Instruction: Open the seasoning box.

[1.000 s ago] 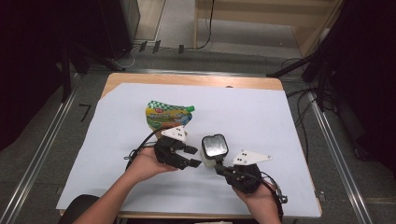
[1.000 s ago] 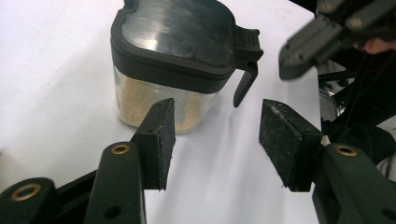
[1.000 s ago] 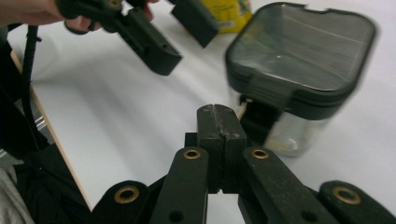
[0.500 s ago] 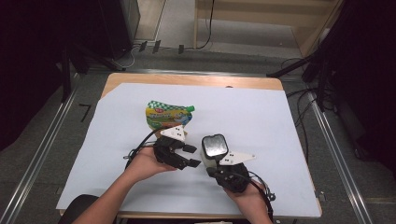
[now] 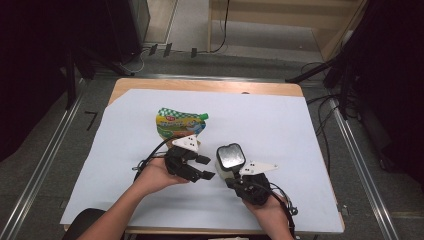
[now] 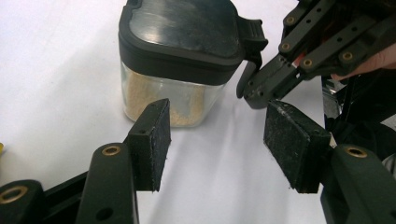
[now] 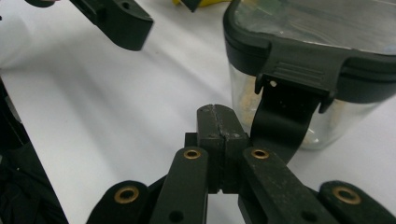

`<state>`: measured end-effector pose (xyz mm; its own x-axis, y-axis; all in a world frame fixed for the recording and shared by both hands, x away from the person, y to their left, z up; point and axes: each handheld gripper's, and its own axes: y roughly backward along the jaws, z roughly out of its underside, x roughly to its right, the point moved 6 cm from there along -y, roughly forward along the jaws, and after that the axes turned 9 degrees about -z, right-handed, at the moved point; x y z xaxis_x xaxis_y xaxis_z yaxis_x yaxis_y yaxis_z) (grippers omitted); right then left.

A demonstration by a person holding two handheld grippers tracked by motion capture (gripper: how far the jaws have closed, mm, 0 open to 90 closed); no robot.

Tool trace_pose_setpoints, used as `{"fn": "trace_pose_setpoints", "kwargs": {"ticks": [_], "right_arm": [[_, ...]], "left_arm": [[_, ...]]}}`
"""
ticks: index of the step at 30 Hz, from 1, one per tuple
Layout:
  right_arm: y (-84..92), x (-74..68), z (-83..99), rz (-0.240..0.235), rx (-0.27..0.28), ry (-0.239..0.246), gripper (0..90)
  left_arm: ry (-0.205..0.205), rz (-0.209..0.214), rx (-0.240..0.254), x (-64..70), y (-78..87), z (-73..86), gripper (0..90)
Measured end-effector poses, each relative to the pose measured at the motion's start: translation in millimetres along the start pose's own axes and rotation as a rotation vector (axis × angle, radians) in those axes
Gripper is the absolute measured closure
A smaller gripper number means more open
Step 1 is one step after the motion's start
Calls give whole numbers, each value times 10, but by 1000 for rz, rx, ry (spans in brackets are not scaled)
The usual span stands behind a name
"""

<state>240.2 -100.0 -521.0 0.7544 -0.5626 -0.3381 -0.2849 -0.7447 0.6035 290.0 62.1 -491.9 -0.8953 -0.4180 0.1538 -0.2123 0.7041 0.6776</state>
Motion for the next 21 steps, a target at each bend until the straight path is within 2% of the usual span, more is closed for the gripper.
{"fn": "trace_pose_setpoints", "kwargs": {"ticks": [14, 21], "right_arm": [[177, 209, 54, 25, 11, -24, 900], [287, 387, 73, 53, 16, -53, 900]], "left_arm": [[-3, -9, -8, 1, -15, 7, 430], [-16, -19, -17, 9, -31, 16, 425]]}}
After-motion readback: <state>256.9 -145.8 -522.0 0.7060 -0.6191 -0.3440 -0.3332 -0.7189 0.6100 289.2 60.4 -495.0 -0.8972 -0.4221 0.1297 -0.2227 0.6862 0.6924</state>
